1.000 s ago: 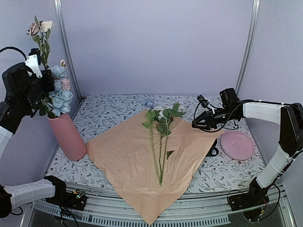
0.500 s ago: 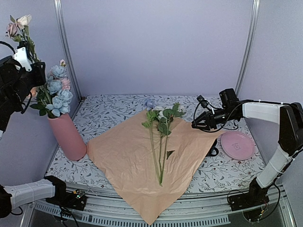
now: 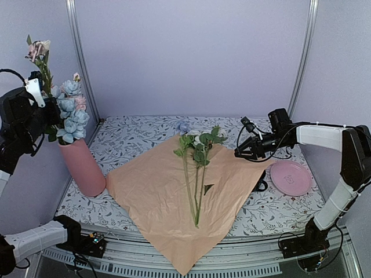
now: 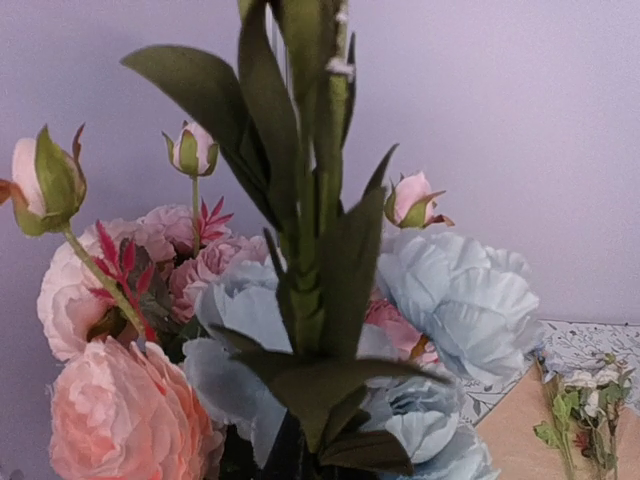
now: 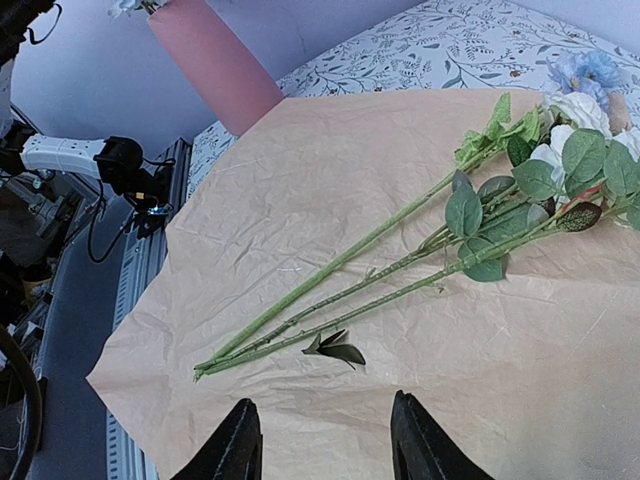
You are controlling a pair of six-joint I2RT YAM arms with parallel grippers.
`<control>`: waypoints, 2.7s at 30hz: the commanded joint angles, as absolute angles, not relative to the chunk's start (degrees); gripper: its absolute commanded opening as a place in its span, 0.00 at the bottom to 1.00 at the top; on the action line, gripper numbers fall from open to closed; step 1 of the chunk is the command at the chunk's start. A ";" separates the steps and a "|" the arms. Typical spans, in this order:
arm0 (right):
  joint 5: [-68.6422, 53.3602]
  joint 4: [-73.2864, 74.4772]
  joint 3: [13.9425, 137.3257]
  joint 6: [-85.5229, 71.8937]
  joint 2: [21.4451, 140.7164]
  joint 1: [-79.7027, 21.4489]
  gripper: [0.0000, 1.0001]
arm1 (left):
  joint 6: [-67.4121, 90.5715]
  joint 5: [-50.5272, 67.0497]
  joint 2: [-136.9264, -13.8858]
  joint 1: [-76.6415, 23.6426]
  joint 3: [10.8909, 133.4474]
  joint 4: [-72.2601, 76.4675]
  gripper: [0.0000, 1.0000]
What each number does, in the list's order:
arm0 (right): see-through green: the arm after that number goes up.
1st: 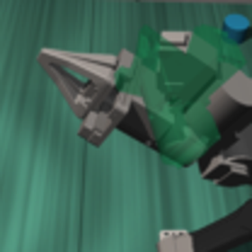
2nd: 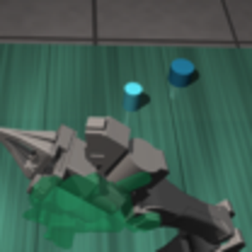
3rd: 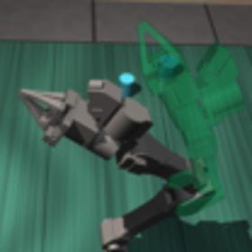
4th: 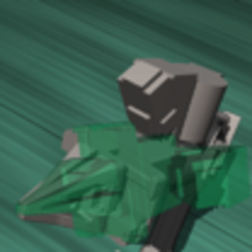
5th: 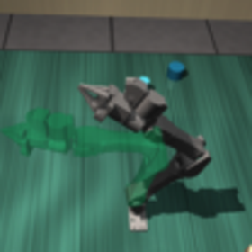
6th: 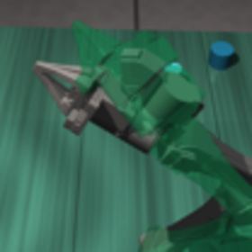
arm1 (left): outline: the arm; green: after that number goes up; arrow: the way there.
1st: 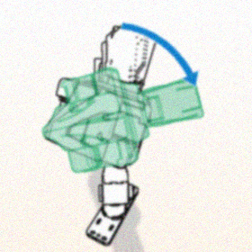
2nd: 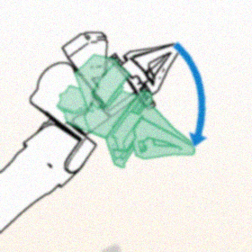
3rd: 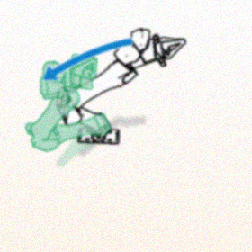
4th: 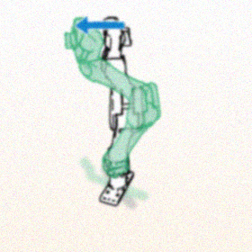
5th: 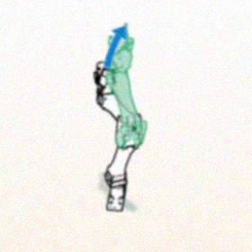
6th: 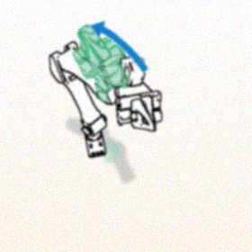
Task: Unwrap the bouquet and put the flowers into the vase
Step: Place the fake flower in the vase.
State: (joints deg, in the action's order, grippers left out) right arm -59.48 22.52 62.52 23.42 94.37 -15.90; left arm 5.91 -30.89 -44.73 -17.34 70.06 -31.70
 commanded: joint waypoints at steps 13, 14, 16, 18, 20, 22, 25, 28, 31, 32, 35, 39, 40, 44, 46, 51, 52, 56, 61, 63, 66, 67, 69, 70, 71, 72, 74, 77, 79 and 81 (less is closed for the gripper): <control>-62.20 23.79 64.84 24.17 97.15 -15.82 0.46 | 11.91 -31.31 -36.70 -16.92 55.83 -32.96 0.00; -62.29 23.86 64.86 24.17 97.30 -15.82 0.46 | 12.29 -31.39 -36.55 -16.88 55.43 -33.04 0.00; -62.40 23.99 64.99 24.17 97.54 -15.82 0.46 | 13.00 -31.30 -36.04 -16.88 54.48 -33.09 0.00; -62.45 24.05 65.04 24.17 97.56 -15.88 0.46 | 13.86 -31.58 -35.67 -16.88 53.84 -33.66 0.00; -62.43 24.06 64.99 24.25 97.54 -15.85 0.47 | 14.59 -31.77 -35.78 -16.88 53.59 -34.90 0.00; -62.48 24.12 65.08 24.26 97.54 -15.87 0.46 | 15.35 -31.66 -36.78 -16.92 54.02 -36.79 0.00; -62.57 24.25 65.19 24.33 97.46 -15.82 0.47 | 16.92 -32.02 -37.56 -16.92 54.65 -39.19 0.06; -62.66 24.35 65.21 24.35 97.37 -15.82 0.47 | 18.05 -32.04 -36.74 -16.95 54.67 -40.21 0.13; -62.75 24.50 65.30 24.48 97.38 -15.82 0.46 | 19.16 -31.10 -36.68 -16.90 55.62 -41.66 0.18; -62.83 24.52 65.30 24.51 97.37 -15.83 0.46 | 19.61 -30.68 -37.05 -16.94 56.34 -42.61 0.20; -62.78 24.61 65.38 24.60 97.24 -15.82 0.46 | 21.71 -28.89 -38.56 -16.94 58.97 -46.14 0.23; -62.84 24.66 65.37 24.69 96.99 -15.80 0.46 | 25.20 -24.83 -40.16 -16.90 62.14 -51.43 0.25; -62.89 24.69 65.38 24.70 97.01 -15.86 0.46 | 25.73 -23.93 -40.43 -16.90 62.69 -52.72 0.24; -63.22 24.76 65.35 24.70 97.02 -15.86 0.46 | 26.46 -19.46 -41.74 -16.88 64.61 -57.61 0.18; -63.35 24.78 65.47 24.70 97.18 -15.86 0.46 | 25.62 -15.43 -42.22 -16.95 64.95 -58.36 0.15; -63.36 24.96 65.65 24.87 97.51 -15.93 0.47 | 24.95 -6.61 -41.66 -17.12 63.63 -55.94 0.13; -63.35 24.98 65.65 24.87 97.57 -15.99 0.46 | 24.82 -6.03 -41.44 -17.11 63.16 -55.29 0.14; -63.22 25.05 65.66 24.79 97.90 -15.91 0.46 | 24.59 -4.88 -41.29 -17.22 61.59 -53.42 0.21; -63.14 25.04 65.74 24.71 98.29 -15.91 0.46 | 22.26 0.49 -41.54 -17.79 58.72 -48.53 0.21; -63.19 25.05 65.83 24.68 98.51 -15.93 0.46 | 20.95 3.23 -41.81 -18.22 57.50 -46.07 0.21; -63.11 25.05 65.85 24.70 98.74 -15.90 0.46 | 19.00 6.73 -42.43 -19.90 55.61 -41.53 0.20; -63.06 25.13 65.87 24.70 98.74 -15.91 0.46 | 18.39 7.26 -42.75 -20.87 55.34 -40.28 0.20; -62.90 25.14 65.86 24.70 98.86 -15.95 0.47 | 16.95 7.38 -43.98 -23.30 54.47 -37.92 0.21; -62.80 25.11 65.79 24.70 98.83 -15.94 0.46 | 16.36 7.21 -44.54 -24.75 53.93 -36.39 0.21; -62.72 25.13 65.83 24.76 98.79 -15.91 0.46 | 15.80 6.94 -45.09 -26.50 53.30 -34.84 0.21; -62.67 25.07 65.91 24.78 98.93 -15.93 0.47 | 15.27 6.87 -45.83 -28.21 52.78 -32.95 0.22; -62.58 25.12 65.91 24.72 99.16 -15.91 0.47 | 14.30 6.40 -47.81 -31.75 52.10 -29.72 0.22; -62.50 25.14 66.00 24.63 99.68 -15.91 0.47 | 12.51 5.51 -51.74 -35.29 52.11 -26.02 0.24; -62.41 25.14 66.09 24.61 99.92 -15.91 0.47 | 11.30 4.84 -54.00 -37.22 52.14 -23.35 0.25; -61.97 25.14 66.24 24.63 100.17 -15.92 0.47 | 10.41 4.49 -56.08 -38.43 51.32 -18.86 0.27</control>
